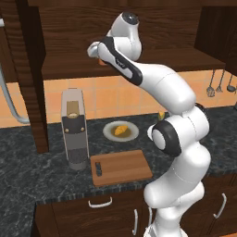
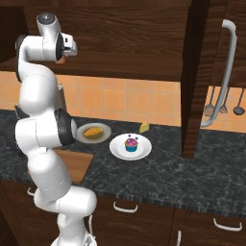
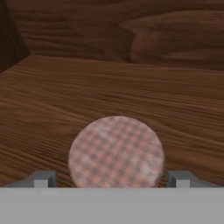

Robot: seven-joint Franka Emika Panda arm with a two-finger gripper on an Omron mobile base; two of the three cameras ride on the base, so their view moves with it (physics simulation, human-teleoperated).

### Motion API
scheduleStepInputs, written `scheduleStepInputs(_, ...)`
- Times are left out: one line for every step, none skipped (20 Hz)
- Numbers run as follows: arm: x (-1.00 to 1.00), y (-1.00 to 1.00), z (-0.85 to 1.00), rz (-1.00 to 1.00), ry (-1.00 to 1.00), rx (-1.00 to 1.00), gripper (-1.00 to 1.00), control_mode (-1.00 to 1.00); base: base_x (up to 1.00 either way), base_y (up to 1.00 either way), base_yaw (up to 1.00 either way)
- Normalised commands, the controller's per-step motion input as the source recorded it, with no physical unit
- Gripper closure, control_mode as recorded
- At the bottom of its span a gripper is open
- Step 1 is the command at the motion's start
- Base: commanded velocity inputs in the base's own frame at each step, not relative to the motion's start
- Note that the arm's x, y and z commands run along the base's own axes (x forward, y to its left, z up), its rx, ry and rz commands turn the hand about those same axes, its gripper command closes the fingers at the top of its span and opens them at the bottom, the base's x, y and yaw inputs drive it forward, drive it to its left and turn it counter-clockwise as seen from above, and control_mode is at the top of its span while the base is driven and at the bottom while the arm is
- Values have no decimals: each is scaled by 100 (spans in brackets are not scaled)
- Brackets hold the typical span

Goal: From the different types of pastries on the counter, select a croissant and place it on the cutting board. Then retrieve a jar of jam from the cabinet and place it alongside the croissant on the cutting board.

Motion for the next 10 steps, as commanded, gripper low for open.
scheduleStepInputs(0, 18, -5, 0, 2, 0, 100, -100, 0, 0, 0)
scheduleStepInputs(4, 0, 0, 0, 1, 0, 100, -100, 0, 0, 0)
scheduleStepInputs(15, -4, 0, 0, 0, 2, 100, -100, 0, 0, 0)
scheduleStepInputs(15, -8, 0, 0, 0, 2, 100, -100, 0, 0, 0)
scheduleStepInputs(6, -14, 0, 2, 0, 5, 100, -100, 0, 0, 0)
scheduleStepInputs(0, -16, 0, 2, 0, 6, 100, -100, 0, 0, 0)
scheduleStepInputs(0, -4, 16, 0, 0, 4, 100, -100, 0, 0, 0)
scheduleStepInputs(-2, 0, 72, 0, 0, 4, 100, -100, 0, 0, 0)
scheduleStepInputs(-27, 0, 100, 1, 1, 7, 100, -100, 0, 0, 0)
scheduleStepInputs(-96, 0, 91, 0, 0, 2, 100, -100, 0, 0, 0)
